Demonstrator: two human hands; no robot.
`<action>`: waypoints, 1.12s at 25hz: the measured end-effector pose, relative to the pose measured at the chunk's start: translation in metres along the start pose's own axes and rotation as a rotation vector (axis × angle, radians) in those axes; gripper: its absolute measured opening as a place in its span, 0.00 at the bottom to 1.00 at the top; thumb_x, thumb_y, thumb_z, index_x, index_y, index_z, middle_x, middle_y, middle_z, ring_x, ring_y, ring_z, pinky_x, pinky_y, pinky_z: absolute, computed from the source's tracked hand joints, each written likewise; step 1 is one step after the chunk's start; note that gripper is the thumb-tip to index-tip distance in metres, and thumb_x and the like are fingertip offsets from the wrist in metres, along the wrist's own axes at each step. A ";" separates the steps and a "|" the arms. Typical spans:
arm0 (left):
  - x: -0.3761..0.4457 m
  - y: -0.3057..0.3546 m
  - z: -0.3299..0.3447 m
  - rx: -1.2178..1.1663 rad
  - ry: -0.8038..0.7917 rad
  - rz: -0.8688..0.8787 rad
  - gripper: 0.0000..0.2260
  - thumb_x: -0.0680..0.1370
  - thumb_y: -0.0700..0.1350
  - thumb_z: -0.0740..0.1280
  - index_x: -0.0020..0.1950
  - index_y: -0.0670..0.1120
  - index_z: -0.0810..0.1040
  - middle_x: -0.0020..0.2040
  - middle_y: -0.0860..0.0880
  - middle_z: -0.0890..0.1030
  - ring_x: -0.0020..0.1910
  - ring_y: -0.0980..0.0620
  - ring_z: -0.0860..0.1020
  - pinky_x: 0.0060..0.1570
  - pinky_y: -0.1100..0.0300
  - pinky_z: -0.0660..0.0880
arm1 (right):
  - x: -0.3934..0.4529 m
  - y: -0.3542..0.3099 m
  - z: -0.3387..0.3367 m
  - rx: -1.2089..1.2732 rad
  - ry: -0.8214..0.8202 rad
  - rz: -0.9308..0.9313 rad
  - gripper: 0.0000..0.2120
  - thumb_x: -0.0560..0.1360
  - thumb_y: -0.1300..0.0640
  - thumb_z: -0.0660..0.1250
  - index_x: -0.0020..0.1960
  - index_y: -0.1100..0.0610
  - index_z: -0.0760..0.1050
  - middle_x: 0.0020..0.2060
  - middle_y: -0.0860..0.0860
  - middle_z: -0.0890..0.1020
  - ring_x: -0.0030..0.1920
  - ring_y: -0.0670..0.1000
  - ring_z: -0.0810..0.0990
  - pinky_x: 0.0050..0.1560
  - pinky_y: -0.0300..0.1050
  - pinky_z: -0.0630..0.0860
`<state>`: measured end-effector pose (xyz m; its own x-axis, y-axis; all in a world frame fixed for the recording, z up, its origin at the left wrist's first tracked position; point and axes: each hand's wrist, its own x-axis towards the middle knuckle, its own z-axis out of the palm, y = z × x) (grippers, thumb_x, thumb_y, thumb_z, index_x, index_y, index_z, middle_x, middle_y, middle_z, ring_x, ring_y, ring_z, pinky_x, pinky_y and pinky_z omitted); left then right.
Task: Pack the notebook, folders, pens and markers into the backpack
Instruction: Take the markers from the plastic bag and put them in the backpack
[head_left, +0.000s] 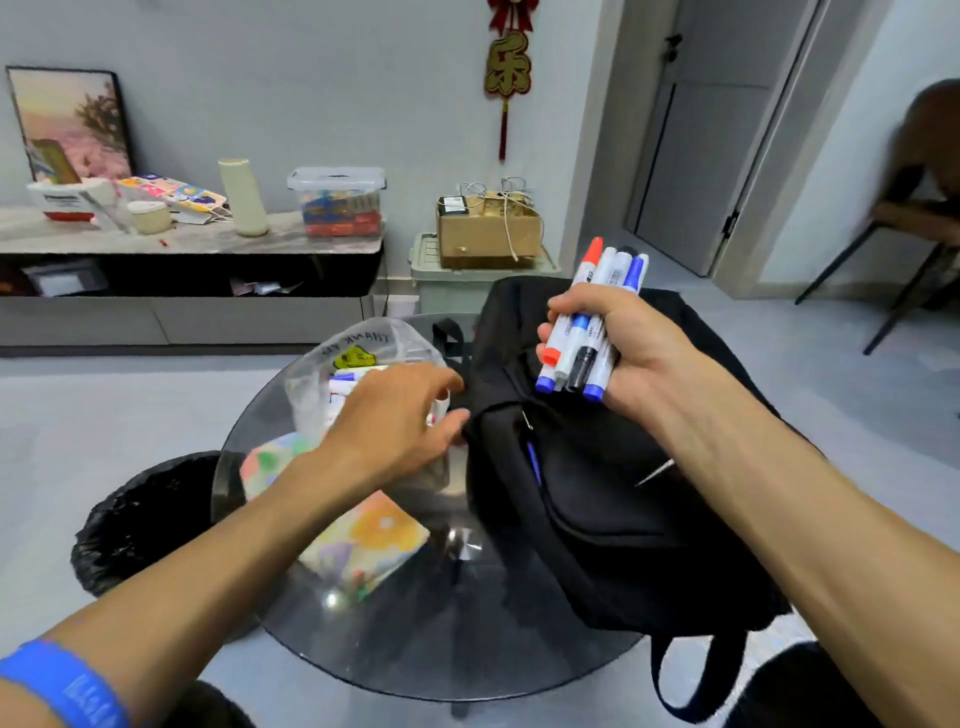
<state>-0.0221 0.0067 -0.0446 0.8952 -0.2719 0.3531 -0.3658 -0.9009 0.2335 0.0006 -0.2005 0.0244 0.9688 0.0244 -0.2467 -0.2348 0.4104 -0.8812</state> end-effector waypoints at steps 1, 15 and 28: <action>-0.001 0.032 0.004 -0.035 -0.050 0.143 0.18 0.75 0.59 0.66 0.59 0.51 0.79 0.53 0.50 0.82 0.54 0.45 0.78 0.51 0.51 0.73 | -0.010 -0.010 -0.015 0.006 0.032 -0.007 0.03 0.71 0.68 0.69 0.44 0.62 0.78 0.27 0.56 0.82 0.28 0.52 0.84 0.32 0.46 0.83; 0.096 0.147 0.004 -0.652 -0.013 -0.309 0.12 0.80 0.48 0.64 0.44 0.41 0.80 0.46 0.40 0.83 0.49 0.41 0.81 0.46 0.53 0.75 | -0.077 -0.049 -0.146 -0.021 -0.202 -0.011 0.13 0.67 0.68 0.69 0.50 0.60 0.77 0.33 0.55 0.80 0.31 0.53 0.81 0.33 0.47 0.80; 0.159 0.167 -0.064 -0.712 0.083 -0.084 0.12 0.80 0.50 0.64 0.49 0.44 0.83 0.48 0.43 0.84 0.50 0.45 0.83 0.53 0.48 0.79 | 0.044 0.007 -0.134 -2.136 -0.223 -0.324 0.14 0.66 0.60 0.69 0.48 0.53 0.67 0.40 0.52 0.74 0.38 0.55 0.72 0.28 0.43 0.63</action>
<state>0.0432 -0.1656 0.1084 0.9156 -0.1593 0.3693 -0.3992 -0.4710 0.7866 0.0306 -0.3186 -0.0462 0.9357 0.3245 -0.1382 0.3388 -0.9359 0.0966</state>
